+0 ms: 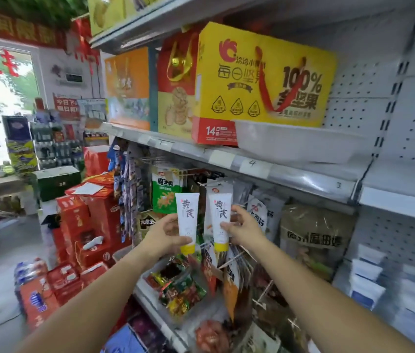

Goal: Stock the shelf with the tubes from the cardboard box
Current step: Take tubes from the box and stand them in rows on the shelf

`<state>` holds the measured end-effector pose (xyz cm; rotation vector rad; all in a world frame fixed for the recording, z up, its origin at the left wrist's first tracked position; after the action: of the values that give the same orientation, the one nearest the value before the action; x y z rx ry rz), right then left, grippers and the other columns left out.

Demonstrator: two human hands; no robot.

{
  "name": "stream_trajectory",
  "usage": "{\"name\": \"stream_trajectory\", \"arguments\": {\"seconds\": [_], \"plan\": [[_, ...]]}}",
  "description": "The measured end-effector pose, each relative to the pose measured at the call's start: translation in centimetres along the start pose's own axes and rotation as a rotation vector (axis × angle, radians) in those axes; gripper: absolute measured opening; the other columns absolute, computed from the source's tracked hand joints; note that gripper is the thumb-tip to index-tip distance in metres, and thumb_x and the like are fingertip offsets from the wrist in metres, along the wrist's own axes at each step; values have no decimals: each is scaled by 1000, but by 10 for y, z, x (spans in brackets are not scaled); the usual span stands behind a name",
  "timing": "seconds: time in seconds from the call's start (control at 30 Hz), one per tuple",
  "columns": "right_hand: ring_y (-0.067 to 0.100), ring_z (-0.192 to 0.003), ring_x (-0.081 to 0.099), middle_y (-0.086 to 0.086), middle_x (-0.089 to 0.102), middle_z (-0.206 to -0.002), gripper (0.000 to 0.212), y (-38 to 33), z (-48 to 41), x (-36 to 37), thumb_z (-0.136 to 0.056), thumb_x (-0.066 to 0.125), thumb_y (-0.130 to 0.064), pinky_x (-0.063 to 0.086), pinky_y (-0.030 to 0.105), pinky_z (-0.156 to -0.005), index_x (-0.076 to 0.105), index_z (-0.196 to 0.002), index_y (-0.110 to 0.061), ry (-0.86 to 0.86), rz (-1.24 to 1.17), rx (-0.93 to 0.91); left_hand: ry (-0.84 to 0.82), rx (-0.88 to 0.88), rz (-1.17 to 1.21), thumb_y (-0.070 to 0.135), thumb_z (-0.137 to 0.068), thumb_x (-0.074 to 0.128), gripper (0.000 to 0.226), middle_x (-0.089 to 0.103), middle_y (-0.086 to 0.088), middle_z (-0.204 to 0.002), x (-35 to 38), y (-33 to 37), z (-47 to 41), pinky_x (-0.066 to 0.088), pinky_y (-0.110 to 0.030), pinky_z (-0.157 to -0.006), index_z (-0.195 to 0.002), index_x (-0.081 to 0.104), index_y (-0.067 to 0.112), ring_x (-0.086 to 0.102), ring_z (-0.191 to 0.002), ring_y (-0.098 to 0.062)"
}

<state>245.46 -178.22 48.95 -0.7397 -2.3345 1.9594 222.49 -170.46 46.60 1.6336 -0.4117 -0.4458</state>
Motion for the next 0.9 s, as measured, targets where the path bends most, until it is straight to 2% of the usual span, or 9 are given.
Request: {"name": "stream_trajectory", "arguments": {"seconds": [0.13, 0.27, 0.4, 0.5, 0.57, 0.67, 0.73, 0.9], "plan": [[24, -100, 64, -6, 63, -105, 36, -3, 30, -41, -88, 69, -9, 56, 45, -86, 54, -113, -31, 99, 2, -5, -81, 18, 1, 11, -67, 89, 66, 70, -1, -120, 42, 10, 6, 55, -58, -89, -123, 60, 31, 71, -103, -29], [17, -98, 65, 4, 66, -118, 46, -3, 73, -86, -87, 71, -8, 56, 41, -89, 54, -127, -23, 163, 8, -6, -113, 35, 11, 8, -70, 87, 64, 69, -3, -120, 86, 18, 18, 57, -55, -86, -124, 59, 29, 72, -100, -29], [14, -111, 57, -2, 59, -124, 50, -4, 122, -136, -88, 70, -9, 48, 22, -85, 51, -134, -14, 210, 48, -23, -136, 47, 33, 5, -72, 86, 61, 69, -6, -118, 138, 26, 40, 57, -54, -86, -121, 58, 29, 71, -101, -29], [14, -115, 54, -1, 57, -128, 52, -4, 157, -173, -88, 70, -10, 47, 27, -90, 49, -135, -16, 265, 57, -29, -188, 42, 34, 5, -74, 85, 60, 68, -6, -119, 177, 31, 59, 58, -51, -85, -122, 57, 28, 70, -103, -27], [20, -115, 59, 3, 61, -129, 45, 0, 182, -197, -87, 71, -9, 51, 40, -96, 52, -127, -21, 291, 21, 3, -207, 39, 50, 5, -74, 85, 60, 68, -7, -120, 203, 34, 71, 58, -53, -86, -122, 57, 27, 70, -103, -28], [24, -110, 63, 4, 64, -124, 45, 9, 222, -233, -85, 73, -15, 56, 53, -88, 55, -124, -26, 330, 13, 55, -265, 53, 70, 1, -75, 83, 58, 68, -7, -119, 246, 38, 91, 60, -46, -81, -119, 58, 30, 70, -103, -26], [24, -107, 63, 4, 64, -120, 42, 9, 252, -255, -86, 72, -12, 58, 51, -83, 55, -121, -27, 370, 13, 55, -314, 59, 91, -4, -76, 80, 61, 68, -8, -119, 277, 42, 104, 61, -44, -77, -123, 57, 26, 69, -105, -27], [23, -99, 63, 6, 63, -111, 36, 12, 329, -317, -89, 66, -3, 59, 36, -72, 56, -116, -25, 457, -6, 64, -435, 67, 130, -9, -76, 78, 58, 70, -9, -115, 359, 48, 128, 59, -51, -77, -123, 58, 20, 69, -104, -32]]}}
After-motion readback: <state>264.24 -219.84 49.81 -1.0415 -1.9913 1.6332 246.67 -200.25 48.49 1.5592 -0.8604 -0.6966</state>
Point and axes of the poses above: each hand's wrist, its own z-axis away from the middle knuckle, its own x-axis out of the palm, y = z × x, the point moved 1 cm from there along -z, towards the middle knuckle
